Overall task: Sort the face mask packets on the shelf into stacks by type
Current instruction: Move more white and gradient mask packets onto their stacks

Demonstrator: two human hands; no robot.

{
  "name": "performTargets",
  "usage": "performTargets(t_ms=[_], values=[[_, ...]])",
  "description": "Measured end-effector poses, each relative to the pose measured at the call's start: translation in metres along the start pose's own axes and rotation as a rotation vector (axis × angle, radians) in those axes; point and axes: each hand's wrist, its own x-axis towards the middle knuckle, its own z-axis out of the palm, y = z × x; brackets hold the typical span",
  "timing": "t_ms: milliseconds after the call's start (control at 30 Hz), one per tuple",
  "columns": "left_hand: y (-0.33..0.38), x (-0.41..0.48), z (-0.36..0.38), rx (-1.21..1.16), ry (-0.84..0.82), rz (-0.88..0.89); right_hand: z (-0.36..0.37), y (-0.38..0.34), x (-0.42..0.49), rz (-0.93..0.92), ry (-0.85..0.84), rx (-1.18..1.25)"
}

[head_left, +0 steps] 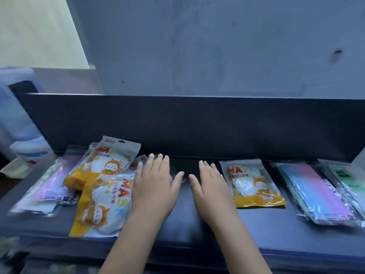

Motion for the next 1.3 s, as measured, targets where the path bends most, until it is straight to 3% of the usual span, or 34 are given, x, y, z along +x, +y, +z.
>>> performTargets(t_ms=[300,567,767,833,1067,1300], values=[[-0.084,-0.002,-0.037,-0.031,0.078,-0.043,0.037,-0.075,0.006,-0.069,0.034,0.066],[-0.255,-0.02,-0.065,-0.189,0.024,-0.06,0.122,-0.24,-0.005,-0.098,0.13,0.085],[-0.377,-0.019,-0.066,-0.177,-0.006,-0.153,0.187,-0.331,-0.013,-0.127,0.053,-0.018],[-0.407,-0.021,-0.059,-0.174,-0.085,-0.188,0.205,-0.355,-0.015,-0.14,0.022,-0.044],[-0.444,-0.032,-0.046,-0.297,-0.306,-0.281,0.262,-0.388,-0.021,-0.017,-0.048,-0.128],[-0.442,-0.026,-0.031,-0.649,-0.229,-0.342,0.29,-0.392,-0.023,0.074,-0.009,-0.284]])
